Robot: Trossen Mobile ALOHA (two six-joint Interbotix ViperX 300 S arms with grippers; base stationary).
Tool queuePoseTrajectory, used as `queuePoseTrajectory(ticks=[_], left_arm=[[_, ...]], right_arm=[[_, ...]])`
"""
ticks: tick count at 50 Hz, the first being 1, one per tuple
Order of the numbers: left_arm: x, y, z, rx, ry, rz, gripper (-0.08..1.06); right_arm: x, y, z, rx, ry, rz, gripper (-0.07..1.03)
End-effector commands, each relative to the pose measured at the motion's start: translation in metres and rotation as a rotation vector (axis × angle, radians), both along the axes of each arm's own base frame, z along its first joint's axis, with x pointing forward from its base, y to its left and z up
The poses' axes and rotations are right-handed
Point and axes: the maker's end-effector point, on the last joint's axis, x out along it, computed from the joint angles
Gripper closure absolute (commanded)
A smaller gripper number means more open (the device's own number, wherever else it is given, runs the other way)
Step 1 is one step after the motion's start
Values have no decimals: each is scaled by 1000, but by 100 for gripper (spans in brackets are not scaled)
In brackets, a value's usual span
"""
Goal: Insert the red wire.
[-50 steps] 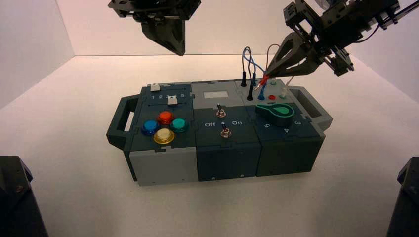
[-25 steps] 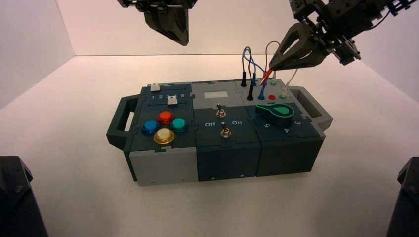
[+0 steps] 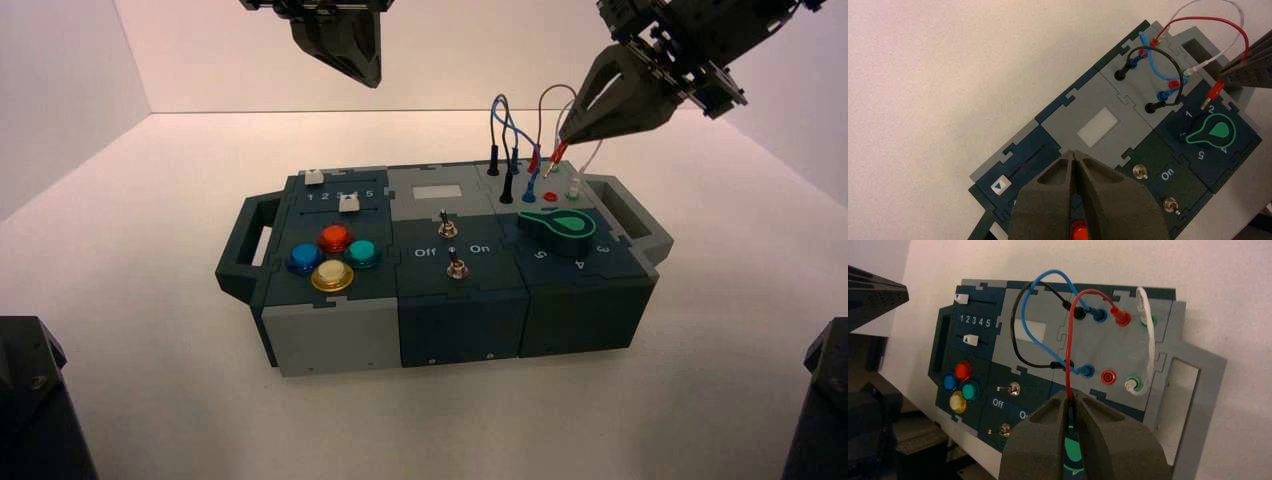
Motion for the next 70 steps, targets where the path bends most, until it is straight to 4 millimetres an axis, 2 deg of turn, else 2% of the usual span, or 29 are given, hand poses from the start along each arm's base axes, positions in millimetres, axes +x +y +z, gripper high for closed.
queuePoseTrajectory(ticks=[1,12,35,59,70], left_arm=[[8,-4,21,-37,-49,0,101],[10,-2,28,-47,-65,7,101],[20,6,34,-55,-94,31,101],[23,6,33,-58,-101,32,101],[25,8,32,-56,-103,37,101]], right_arm=[[13,1,15,0,-55,11,99],[19,-2,19,-41,-92,38,99],[23,-13,11,-138,-148,51,98],[16,0,10,-190,-201,137,98],[18,-4,5,-234,-193,129,98]])
